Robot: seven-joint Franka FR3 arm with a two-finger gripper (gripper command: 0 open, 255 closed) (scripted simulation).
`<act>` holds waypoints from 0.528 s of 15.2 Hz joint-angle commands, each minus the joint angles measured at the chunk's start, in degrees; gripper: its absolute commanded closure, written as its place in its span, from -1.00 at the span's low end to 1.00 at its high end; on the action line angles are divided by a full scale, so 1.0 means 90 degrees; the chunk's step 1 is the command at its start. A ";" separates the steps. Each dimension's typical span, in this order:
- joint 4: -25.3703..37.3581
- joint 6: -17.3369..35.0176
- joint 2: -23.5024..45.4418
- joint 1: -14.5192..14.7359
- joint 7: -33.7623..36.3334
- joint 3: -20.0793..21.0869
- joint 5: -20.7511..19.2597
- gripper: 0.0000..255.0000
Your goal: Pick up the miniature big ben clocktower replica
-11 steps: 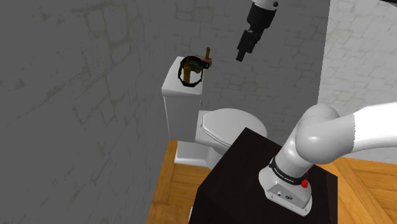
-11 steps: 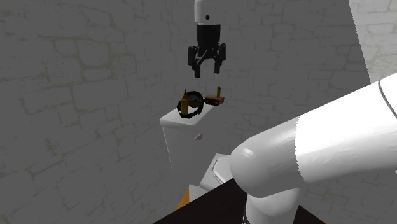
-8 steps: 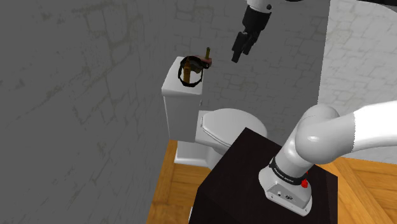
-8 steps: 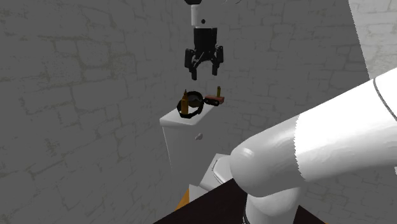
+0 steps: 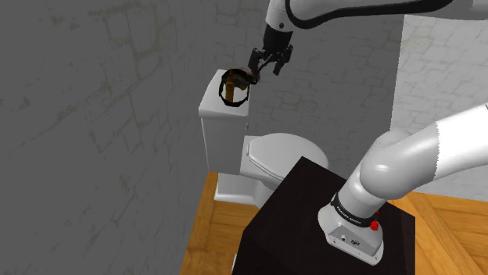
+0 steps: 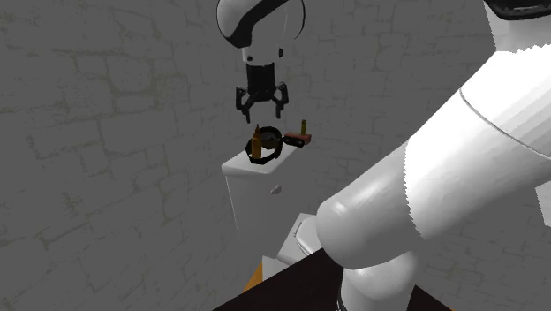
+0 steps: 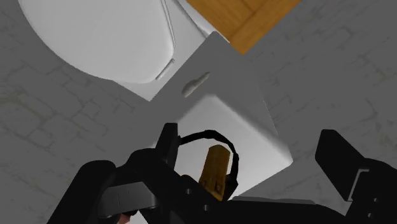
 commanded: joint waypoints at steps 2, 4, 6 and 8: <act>0.0187 0.0511 0.0634 -0.0223 0.0909 0.0252 -0.0087 -1.00; 0.0404 0.0788 0.1102 -0.0384 0.1484 0.0391 -0.0201 -1.00; 0.0661 0.1022 0.1576 -0.0538 0.2064 0.0510 -0.0349 -1.00; 0.0954 0.1212 0.2055 -0.0677 0.2647 0.0601 -0.0530 -1.00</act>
